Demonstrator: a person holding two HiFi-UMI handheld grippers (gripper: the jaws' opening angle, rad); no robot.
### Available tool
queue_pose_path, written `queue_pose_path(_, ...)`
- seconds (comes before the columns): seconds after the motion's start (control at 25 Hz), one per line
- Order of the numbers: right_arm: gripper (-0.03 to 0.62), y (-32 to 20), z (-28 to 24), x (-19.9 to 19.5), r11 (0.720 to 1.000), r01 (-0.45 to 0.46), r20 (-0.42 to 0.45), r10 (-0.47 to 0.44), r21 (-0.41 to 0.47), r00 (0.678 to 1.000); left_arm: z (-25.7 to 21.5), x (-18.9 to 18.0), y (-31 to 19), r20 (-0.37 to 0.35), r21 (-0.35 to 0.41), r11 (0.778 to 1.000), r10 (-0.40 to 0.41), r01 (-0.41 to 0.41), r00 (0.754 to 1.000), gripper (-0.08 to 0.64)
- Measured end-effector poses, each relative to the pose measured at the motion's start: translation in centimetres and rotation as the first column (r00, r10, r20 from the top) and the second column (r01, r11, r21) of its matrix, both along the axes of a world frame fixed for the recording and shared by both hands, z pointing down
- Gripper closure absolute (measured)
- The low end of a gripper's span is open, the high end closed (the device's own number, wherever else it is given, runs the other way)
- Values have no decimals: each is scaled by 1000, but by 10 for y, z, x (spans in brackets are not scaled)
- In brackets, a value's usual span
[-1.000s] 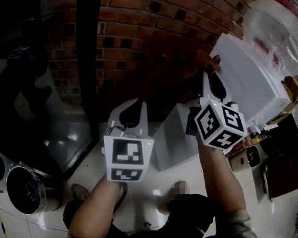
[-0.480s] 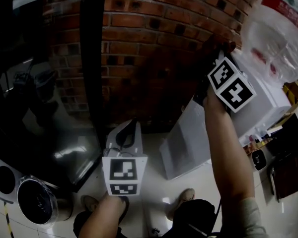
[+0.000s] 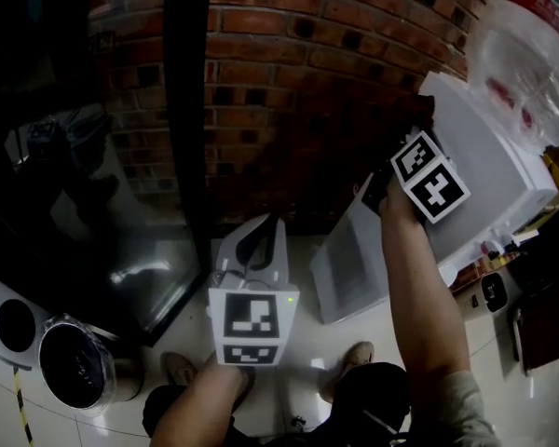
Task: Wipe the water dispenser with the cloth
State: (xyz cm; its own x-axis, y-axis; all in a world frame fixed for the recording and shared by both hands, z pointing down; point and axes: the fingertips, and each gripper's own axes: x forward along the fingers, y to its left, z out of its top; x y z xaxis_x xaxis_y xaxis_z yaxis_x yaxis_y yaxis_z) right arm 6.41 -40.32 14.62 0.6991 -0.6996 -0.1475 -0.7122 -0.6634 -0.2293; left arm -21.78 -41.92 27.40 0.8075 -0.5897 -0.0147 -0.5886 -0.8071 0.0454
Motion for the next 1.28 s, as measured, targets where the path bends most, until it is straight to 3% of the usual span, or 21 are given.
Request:
queue_pose_path(0.24,522,7,56,0,1000,4,81,-4,4,997,15,-4,5,58,5,1000,10,-10,998,560)
queue_pose_path(0.56,522,9,159,6,994,-10,157,28,-113,987,39,-18,-14,80,-32,999,-40,42,996,560)
queue_pose_path(0.76,522,14,210,3,981,-5,191,42,-191,981,72,-15,-36,138,-77,992,-89,100,986,560)
queue_pose_path(1.08,523,19,289,0,943,23,236,60,-331,970,93,19,-41,178,-92,994,-49,66,983,560)
queue_pose_path(1.28,522,17,335,-6,883,64,214,41,-465,976,122,40,-50,212,-136,989,-28,58,977,560)
